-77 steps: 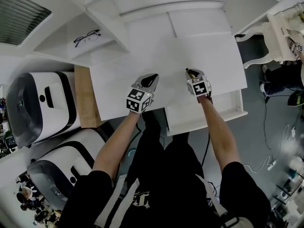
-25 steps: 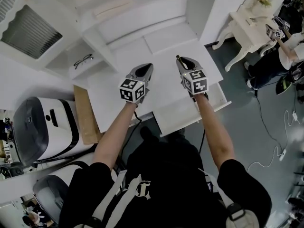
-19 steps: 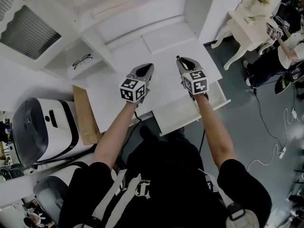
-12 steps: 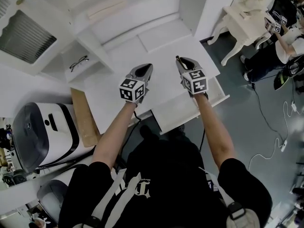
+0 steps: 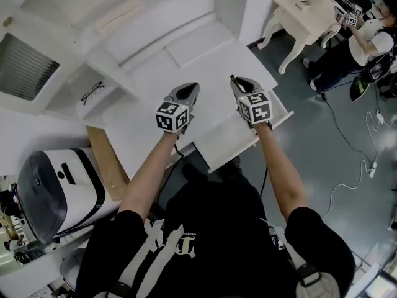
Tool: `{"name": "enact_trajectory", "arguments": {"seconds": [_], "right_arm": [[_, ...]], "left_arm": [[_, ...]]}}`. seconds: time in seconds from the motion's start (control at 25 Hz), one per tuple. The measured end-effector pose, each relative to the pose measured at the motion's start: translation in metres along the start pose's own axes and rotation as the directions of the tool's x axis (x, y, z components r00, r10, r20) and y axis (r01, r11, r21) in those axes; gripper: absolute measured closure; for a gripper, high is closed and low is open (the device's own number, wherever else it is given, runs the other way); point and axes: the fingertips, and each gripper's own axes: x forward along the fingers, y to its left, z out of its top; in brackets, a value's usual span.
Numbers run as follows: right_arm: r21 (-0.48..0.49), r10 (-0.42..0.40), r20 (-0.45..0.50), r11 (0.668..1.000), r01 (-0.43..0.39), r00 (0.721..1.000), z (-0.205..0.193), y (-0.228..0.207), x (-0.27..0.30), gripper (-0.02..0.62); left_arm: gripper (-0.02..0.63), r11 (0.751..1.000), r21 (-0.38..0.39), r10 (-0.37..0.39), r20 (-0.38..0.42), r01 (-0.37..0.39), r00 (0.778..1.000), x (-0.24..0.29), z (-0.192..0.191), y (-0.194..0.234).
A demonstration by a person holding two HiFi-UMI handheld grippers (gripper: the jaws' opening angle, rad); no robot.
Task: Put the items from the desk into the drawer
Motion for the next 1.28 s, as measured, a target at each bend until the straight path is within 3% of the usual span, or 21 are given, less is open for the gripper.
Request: {"name": "enact_trajectory", "arguments": {"seconds": [0.88,1.28], "right_arm": [[0.072,-0.1,-0.055,0.992,0.104,0.993,-0.044,-0.033,-0.042,0.528],[0.131,-0.104,-0.158,0.983,0.126,0.982,-0.113,-0.029,-0.045,0.528]], "left_arm": [[0.601,0.994,0.004,-0.105,-0.041,0.105,0.994,0.031,-0.015,-0.035],[0.601,0.991,-0.024,-0.136,-0.099,0.134,0.986,0.031,-0.053,-0.048]]}}
